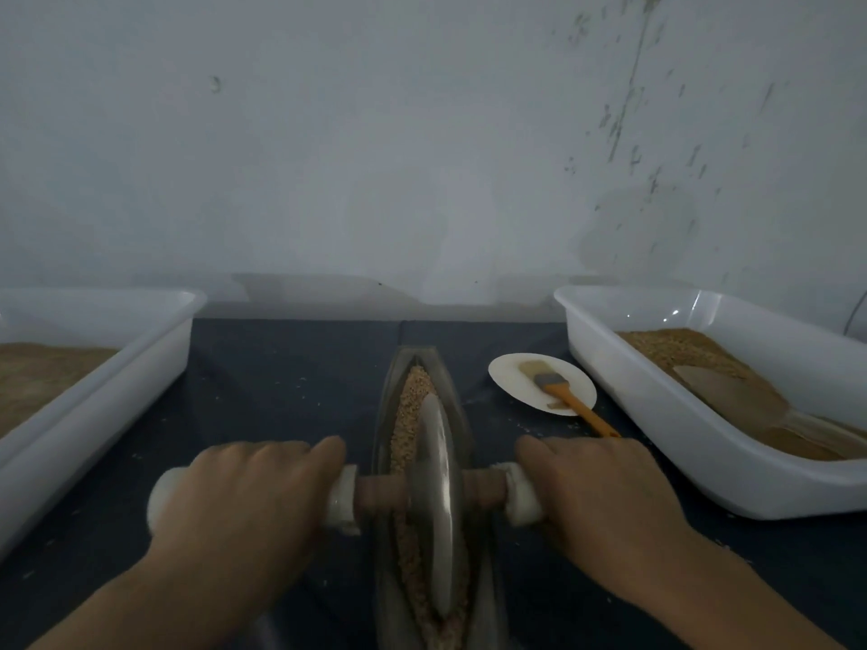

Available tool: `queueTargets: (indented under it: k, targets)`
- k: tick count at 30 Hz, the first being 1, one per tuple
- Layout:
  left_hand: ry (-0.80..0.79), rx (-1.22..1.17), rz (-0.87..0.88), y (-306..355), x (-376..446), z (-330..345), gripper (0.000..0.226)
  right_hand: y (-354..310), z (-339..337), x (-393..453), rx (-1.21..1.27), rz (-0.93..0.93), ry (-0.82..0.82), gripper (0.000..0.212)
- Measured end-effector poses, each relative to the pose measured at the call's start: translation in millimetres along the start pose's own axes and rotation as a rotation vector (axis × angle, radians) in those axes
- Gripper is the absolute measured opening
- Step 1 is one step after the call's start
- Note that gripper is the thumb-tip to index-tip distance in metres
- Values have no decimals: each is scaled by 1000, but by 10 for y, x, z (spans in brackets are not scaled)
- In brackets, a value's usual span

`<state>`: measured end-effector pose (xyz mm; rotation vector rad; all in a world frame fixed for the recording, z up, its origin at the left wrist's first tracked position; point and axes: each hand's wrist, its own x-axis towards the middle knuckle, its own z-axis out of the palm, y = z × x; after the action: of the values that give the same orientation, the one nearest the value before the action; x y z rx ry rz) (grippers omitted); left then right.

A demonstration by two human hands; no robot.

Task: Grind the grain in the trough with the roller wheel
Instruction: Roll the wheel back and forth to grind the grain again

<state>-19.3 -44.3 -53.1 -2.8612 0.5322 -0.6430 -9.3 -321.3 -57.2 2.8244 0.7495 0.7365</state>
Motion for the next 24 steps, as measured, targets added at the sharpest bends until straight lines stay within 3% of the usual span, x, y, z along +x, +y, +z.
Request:
queueTargets:
  k: [3,7,13,18,21,24]
  targets:
    - [-51,51,-123,-68,349,190,27,112,218,311,-50,69,-94,35]
    - [-29,42,-190,-181,885,392,15,303,539,787,-44,187,-70,24]
    - [19,70,-146,-150,768,348,22,251,488,674,-11,189,-69,22]
    - [182,-62,61,-11,23,81,53,-38,0,-17,-40,49,58,54]
    - [57,-53,21,-27,-156,71,58,-66,-87,-106,-66,6,102,55]
    - [15,-9,-45,-73,33,245,41,6,40,94,-96,25,25,49]
